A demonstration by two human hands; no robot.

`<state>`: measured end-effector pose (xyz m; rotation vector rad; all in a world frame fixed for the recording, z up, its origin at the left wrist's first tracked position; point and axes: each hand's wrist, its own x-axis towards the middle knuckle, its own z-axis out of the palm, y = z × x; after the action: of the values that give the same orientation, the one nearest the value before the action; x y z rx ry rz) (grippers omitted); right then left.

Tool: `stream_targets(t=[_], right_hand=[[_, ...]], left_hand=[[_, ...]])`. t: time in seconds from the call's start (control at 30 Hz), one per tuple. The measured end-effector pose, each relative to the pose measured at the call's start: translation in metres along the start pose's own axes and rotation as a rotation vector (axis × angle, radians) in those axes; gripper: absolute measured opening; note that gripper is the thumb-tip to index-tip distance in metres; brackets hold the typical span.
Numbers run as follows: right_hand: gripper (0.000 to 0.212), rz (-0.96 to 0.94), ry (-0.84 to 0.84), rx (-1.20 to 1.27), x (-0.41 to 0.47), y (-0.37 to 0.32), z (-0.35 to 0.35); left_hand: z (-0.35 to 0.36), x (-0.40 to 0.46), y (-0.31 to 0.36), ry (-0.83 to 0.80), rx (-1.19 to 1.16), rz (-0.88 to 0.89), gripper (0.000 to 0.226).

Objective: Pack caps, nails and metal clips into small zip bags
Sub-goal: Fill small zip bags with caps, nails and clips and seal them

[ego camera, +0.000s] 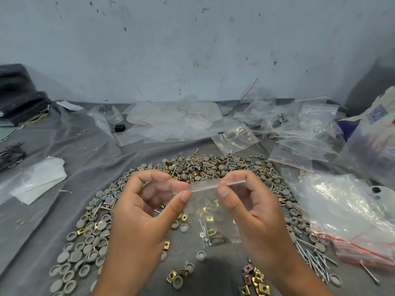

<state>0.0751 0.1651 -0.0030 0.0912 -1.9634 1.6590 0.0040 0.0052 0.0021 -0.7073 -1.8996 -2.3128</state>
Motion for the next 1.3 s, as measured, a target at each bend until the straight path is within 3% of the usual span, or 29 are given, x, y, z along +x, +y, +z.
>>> stream_targets(t=[0.1, 0.3, 0.5, 0.63, 0.83, 1.3], right_hand=[[0.009, -0.004, -0.002, 0.02, 0.0001, 0.0013, -0.0012], [0.017, 0.036, -0.039, -0.034, 0.0, 0.0024, -0.0059], [0.013, 0.028, -0.048, -0.115, 0.0005, 0.0029, -0.0061], [0.012, 0.039, -0.027, -0.082, 0.0001, 0.003, -0.0072], [0.023, 0.058, -0.061, -0.071, -0.001, -0.0015, -0.0042], [0.007, 0.037, -0.088, -0.11, -0.0014, -0.004, -0.0038]], left_hand=[[0.0006, 0.0007, 0.0005, 0.009, -0.029, -0.018, 0.051], [-0.0013, 0.001, -0.0001, 0.009, -0.02, -0.026, 0.024], [-0.0014, -0.0003, -0.0033, -0.053, 0.044, -0.012, 0.044], [0.0002, -0.0017, -0.0015, -0.095, 0.028, 0.021, 0.033], [0.004, -0.0031, -0.0019, -0.13, 0.008, 0.022, 0.036], [0.0032, -0.0065, 0.0001, -0.131, 0.127, 0.04, 0.031]])
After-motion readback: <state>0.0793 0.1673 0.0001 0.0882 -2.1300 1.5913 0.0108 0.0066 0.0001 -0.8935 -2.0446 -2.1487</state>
